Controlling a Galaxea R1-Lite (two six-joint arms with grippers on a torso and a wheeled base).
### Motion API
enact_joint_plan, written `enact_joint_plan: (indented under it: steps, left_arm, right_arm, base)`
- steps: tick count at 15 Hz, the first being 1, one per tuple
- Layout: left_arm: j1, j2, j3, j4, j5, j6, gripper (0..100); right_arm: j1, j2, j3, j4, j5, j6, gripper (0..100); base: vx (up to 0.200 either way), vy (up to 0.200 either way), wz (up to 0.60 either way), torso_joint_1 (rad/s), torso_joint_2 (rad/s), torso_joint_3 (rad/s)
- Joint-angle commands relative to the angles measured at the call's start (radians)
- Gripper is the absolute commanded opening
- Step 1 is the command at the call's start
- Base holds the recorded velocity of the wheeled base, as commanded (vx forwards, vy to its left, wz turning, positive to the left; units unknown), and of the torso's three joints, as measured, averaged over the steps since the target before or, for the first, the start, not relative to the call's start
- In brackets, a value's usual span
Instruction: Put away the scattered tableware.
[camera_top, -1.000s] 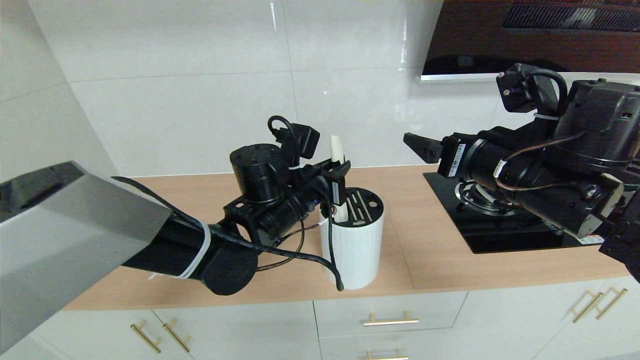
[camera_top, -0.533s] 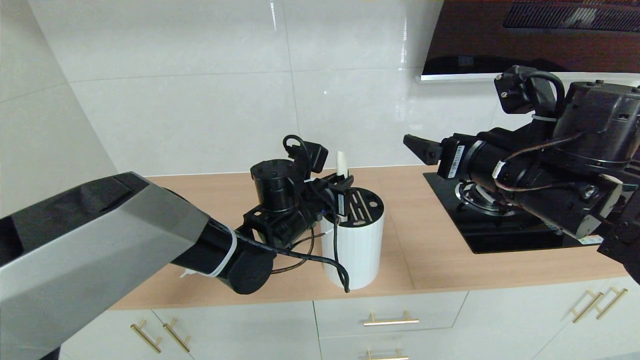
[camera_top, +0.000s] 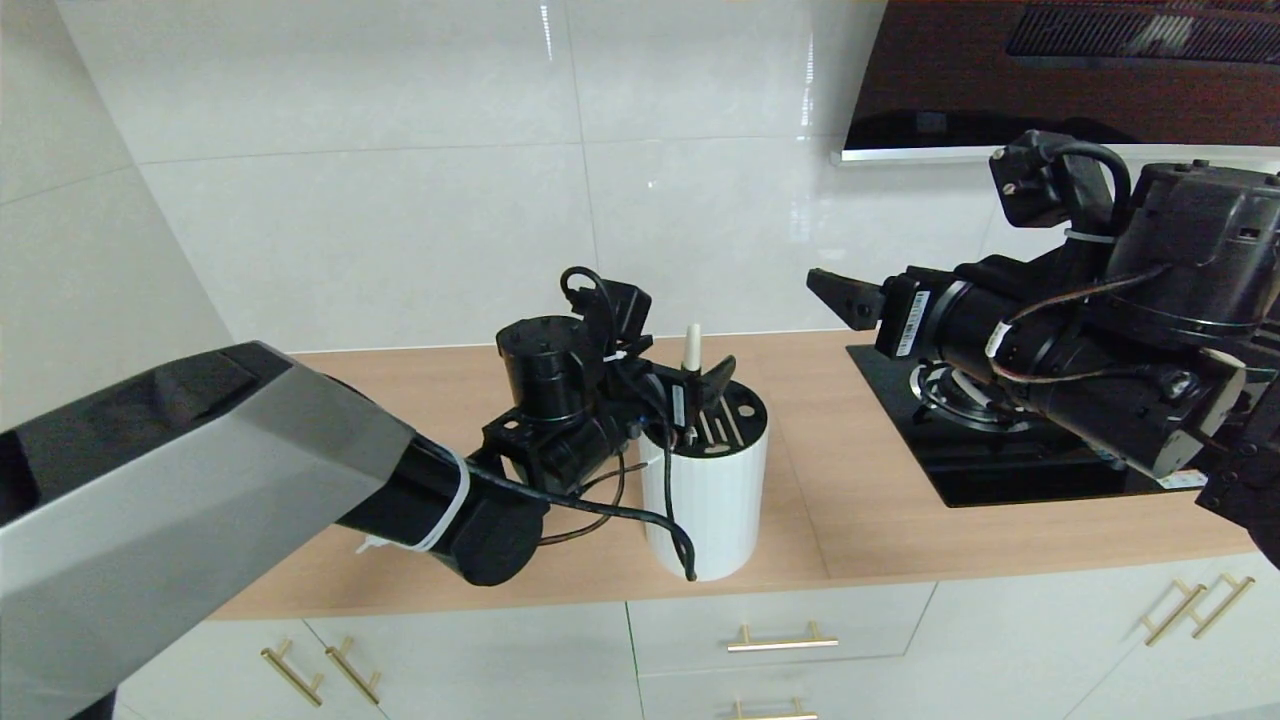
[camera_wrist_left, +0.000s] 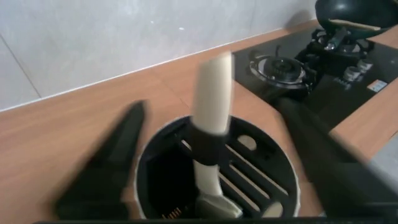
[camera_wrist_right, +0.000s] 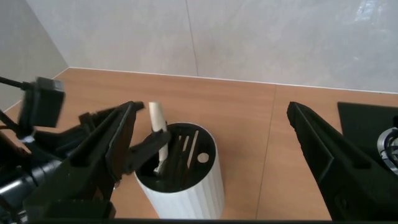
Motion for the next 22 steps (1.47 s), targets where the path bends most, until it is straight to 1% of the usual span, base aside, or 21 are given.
enact_joint_plan:
  steps: [1, 3, 4, 6, 7, 8, 9, 10, 11, 12, 13, 14, 15, 16, 17, 19, 20, 21, 22]
  left_arm:
    - [-0.002, -0.064, 0.021, -0.001, 0.001, -0.002, 100]
    - [-0.002, -0.136, 0.052, -0.002, 0.001, -0.002, 100]
    - [-0.003, -0.228, 0.085, -0.001, 0.002, -0.015, 100]
    - [-0.005, -0.424, 0.194, 0.012, 0.004, -0.074, 100]
    - [-0.003, -0.519, 0.26, 0.028, 0.007, -0.083, 100]
    - [0.017, -0.607, 0.328, 0.053, 0.022, -0.08, 100]
    - [0.052, -0.713, 0.417, 0.081, 0.051, -0.071, 100]
    - [0.069, -0.766, 0.463, 0.096, 0.061, -0.057, 100]
    - [0.125, -0.96, 0.595, 0.157, 0.076, -0.043, 100]
    - [0.129, -1.104, 0.655, 0.246, 0.093, -0.043, 100]
    - [0.129, -1.268, 0.685, 0.404, 0.125, -0.048, 100]
    - [0.13, -1.398, 0.684, 0.584, 0.151, -0.064, 100]
    - [0.155, -1.507, 0.682, 0.726, 0.16, -0.078, 100]
    - [0.204, -1.609, 0.678, 0.825, 0.16, -0.077, 100]
    - [0.242, -1.67, 0.675, 0.883, 0.159, -0.075, 100]
    - [0.294, -1.817, 0.679, 1.016, 0.159, -0.074, 100]
    - [0.325, -1.875, 0.682, 1.07, 0.157, -0.074, 100]
    - [0.348, -1.925, 0.684, 1.111, 0.156, -0.074, 100]
    - [0.362, -1.971, 0.688, 1.142, 0.156, -0.072, 100]
  right_arm:
    - [0.0, 0.002, 0.0, 0.0, 0.0, -0.001, 100]
    - [0.0, -0.004, 0.007, 0.0, -0.001, -0.001, 100]
    - [-0.002, -0.026, 0.031, 0.0, -0.001, -0.001, 100]
    - [0.0, -0.1, 0.135, 0.0, -0.001, -0.023, 100]
    - [-0.002, -0.167, 0.224, 0.0, 0.005, -0.058, 100]
    - [0.0, -0.233, 0.286, 0.0, 0.006, -0.119, 100]
    - [0.0, -0.316, 0.341, 0.0, -0.007, -0.161, 100]
    - [0.0, -0.369, 0.39, 0.007, -0.017, -0.161, 100]
    - [-0.002, -0.547, 0.577, 0.01, -0.078, -0.167, 100]
    - [-0.028, -0.666, 0.66, 0.012, -0.13, -0.164, 100]
    - [-0.126, -0.781, 0.731, 0.021, -0.139, -0.162, 100]
    - [-0.218, -0.871, 0.766, 0.049, -0.121, -0.159, 100]
    - [-0.284, -0.968, 0.772, 0.102, -0.109, -0.158, 100]
    - [-0.328, -1.077, 0.76, 0.205, -0.109, -0.164, 100]
    - [-0.348, -1.163, 0.731, 0.314, -0.109, -0.168, 100]
    - [-0.376, -1.387, 0.639, 0.641, -0.106, -0.231, 100]
    - [-0.376, -1.477, 0.605, 0.762, -0.092, -0.245, 100]
    - [-0.379, -1.534, 0.591, 0.843, -0.067, -0.247, 100]
    - [-0.394, -1.531, 0.596, 0.846, -0.07, -0.242, 100]
  base:
    - [0.0, 0.0, 0.0, 0.0, 0.0, 0.0]
    - [0.0, 0.0, 0.0, 0.0, 0.0, 0.0]
    - [0.0, 0.0, 0.0, 0.0, 0.0, 0.0]
    - [0.0, 0.0, 0.0, 0.0, 0.0, 0.0]
    - [0.0, 0.0, 0.0, 0.0, 0.0, 0.0]
    - [0.0, 0.0, 0.0, 0.0, 0.0, 0.0]
    - [0.0, 0.0, 0.0, 0.0, 0.0, 0.0]
    - [0.0, 0.0, 0.0, 0.0, 0.0, 0.0]
    - [0.0, 0.0, 0.0, 0.0, 0.0, 0.0]
    - [0.0, 0.0, 0.0, 0.0, 0.0, 0.0]
    - [0.0, 0.0, 0.0, 0.0, 0.0, 0.0]
    - [0.0, 0.0, 0.0, 0.0, 0.0, 0.0]
    - [0.0, 0.0, 0.0, 0.0, 0.0, 0.0]
    - [0.0, 0.0, 0.0, 0.0, 0.0, 0.0]
    - [0.0, 0.0, 0.0, 0.0, 0.0, 0.0]
    - [0.0, 0.0, 0.0, 0.0, 0.0, 0.0]
    - [0.0, 0.0, 0.0, 0.0, 0.0, 0.0]
    - [0.0, 0.0, 0.0, 0.0, 0.0, 0.0]
    - [0.0, 0.0, 0.0, 0.0, 0.0, 0.0]
